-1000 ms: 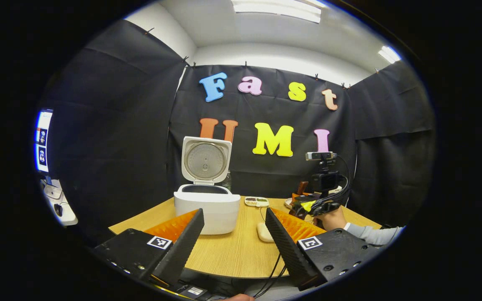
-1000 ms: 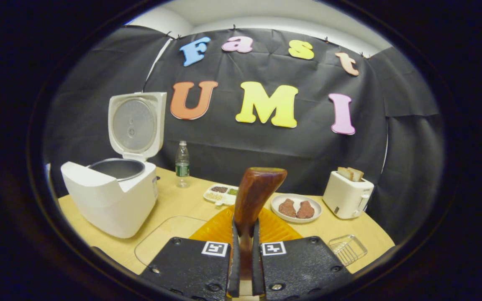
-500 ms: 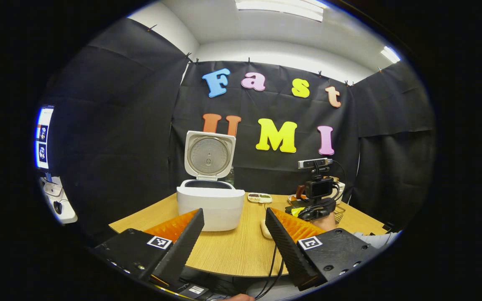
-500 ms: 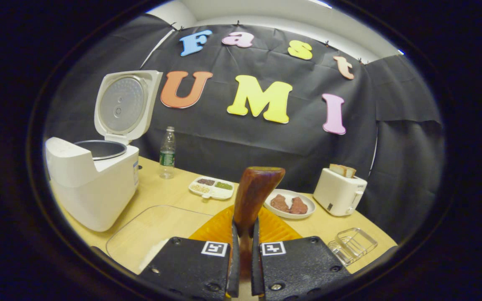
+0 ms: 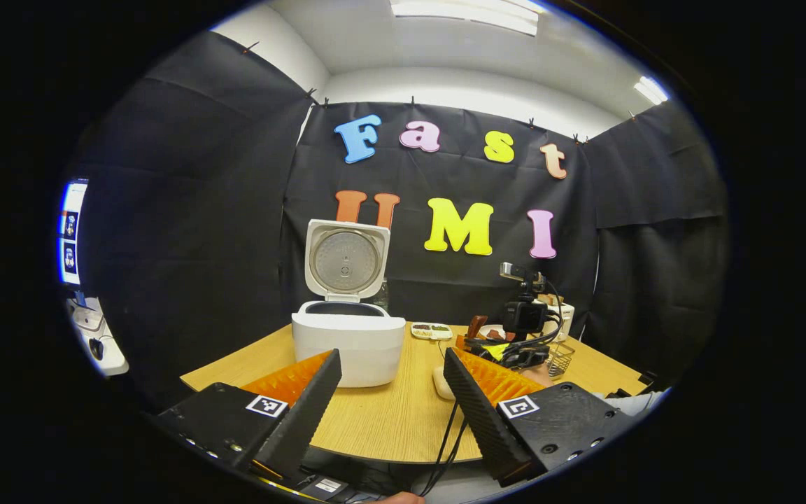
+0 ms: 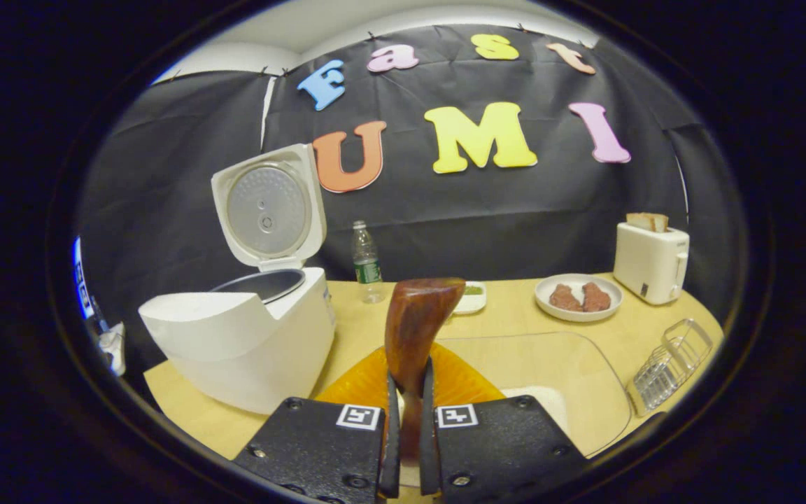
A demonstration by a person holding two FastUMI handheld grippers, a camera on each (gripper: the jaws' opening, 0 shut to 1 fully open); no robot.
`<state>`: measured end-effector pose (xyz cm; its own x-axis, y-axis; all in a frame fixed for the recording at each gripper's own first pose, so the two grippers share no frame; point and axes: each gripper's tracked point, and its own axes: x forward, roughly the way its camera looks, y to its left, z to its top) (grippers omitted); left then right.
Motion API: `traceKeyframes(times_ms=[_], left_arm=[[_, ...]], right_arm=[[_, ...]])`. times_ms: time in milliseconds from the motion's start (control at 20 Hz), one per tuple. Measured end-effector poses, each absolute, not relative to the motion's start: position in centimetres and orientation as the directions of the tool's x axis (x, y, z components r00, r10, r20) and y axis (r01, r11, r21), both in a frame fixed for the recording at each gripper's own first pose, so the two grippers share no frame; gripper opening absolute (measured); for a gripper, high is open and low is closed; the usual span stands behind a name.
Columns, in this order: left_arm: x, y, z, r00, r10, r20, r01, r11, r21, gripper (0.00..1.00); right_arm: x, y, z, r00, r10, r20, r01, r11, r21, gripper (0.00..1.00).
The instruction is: Close the left gripper, press the button to open the rice cooker; take a wooden spoon from the chopstick holder with the right hand, scoop a spoonful of rice and pour it into the rice cooker, then put the wooden spoon back into the chopstick holder.
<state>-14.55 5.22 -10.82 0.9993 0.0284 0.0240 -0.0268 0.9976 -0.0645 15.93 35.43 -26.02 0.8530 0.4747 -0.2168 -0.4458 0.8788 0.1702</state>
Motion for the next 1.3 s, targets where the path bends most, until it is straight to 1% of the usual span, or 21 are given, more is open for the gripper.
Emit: traceKeyframes(times_ms=[100, 200, 400, 550, 750, 850, 900, 1050, 1100, 1150, 1200, 1300], left_arm=[[-14.4, 5.4, -10.8, 0.999, 0.035, 0.022, -0.034, 0.997, -0.063, 0.94], [-14.4, 5.4, -11.0, 0.999, 0.041, 0.020, -0.039, 0.998, -0.058, 0.94], [-14.2, 5.3, -11.4, 0.999, 0.040, 0.008, -0.040, 0.998, -0.053, 0.94], [-14.2, 5.3, -11.4, 0.999, 0.046, 0.004, -0.046, 0.998, -0.050, 0.94], [-14.1, 5.0, -11.5, 0.999, 0.047, 0.003, -0.047, 0.998, -0.042, 0.94], [-13.9, 4.7, -11.6, 0.999, 0.046, -0.003, -0.046, 0.998, -0.035, 0.94], [-13.8, 4.5, -11.7, 0.999, 0.046, -0.009, -0.046, 0.998, -0.032, 0.94], [-13.5, 3.3, -11.8, 0.999, 0.031, -0.017, -0.032, 0.999, -0.028, 0.94], [-13.3, 2.9, -11.8, 1.000, 0.021, -0.021, -0.022, 0.999, -0.023, 0.94], [-13.2, 2.6, -11.7, 1.000, 0.014, -0.024, -0.014, 1.000, -0.014, 0.94], [-13.2, 2.4, -11.7, 1.000, 0.010, -0.026, -0.010, 1.000, 0.000, 0.94], [-13.2, 2.5, -11.5, 1.000, 0.014, -0.023, -0.013, 1.000, 0.027, 0.94]], right_arm=[[15.9, 34.9, -26.1, 0.831, 0.496, -0.252, -0.427, 0.859, 0.283, 0.17], [16.2, 34.2, -26.1, 0.816, 0.508, -0.277, -0.403, 0.842, 0.358, 0.16], [16.8, 32.0, -26.2, 0.803, 0.523, -0.285, -0.320, 0.783, 0.533, 0.16], [17.0, 29.8, -25.0, 0.816, 0.524, -0.245, -0.267, 0.717, 0.643, 0.16], [17.6, 25.1, -23.1, 0.877, 0.451, -0.167, -0.213, 0.675, 0.706, 0.16], [17.5, 22.9, -22.2, 0.889, 0.441, -0.119, -0.191, 0.595, 0.781, 0.16], [17.7, 21.7, -21.5, 0.894, 0.439, -0.086, -0.181, 0.531, 0.828, 0.16], [18.2, 18.2, -20.0, 0.905, 0.424, 0.023, -0.139, 0.244, 0.960, 0.16], [18.2, 17.1, -19.8, 0.905, 0.421, 0.053, -0.124, 0.142, 0.982, 0.15], [18.1, 16.4, -19.5, 0.903, 0.423, 0.080, -0.116, 0.062, 0.991, 0.16], [18.1, 16.0, -19.2, 0.902, 0.421, 0.100, -0.115, 0.010, 0.993, 0.15], [17.7, 16.0, -19.0, 0.896, 0.429, 0.115, -0.124, -0.009, 0.992, 0.15]])
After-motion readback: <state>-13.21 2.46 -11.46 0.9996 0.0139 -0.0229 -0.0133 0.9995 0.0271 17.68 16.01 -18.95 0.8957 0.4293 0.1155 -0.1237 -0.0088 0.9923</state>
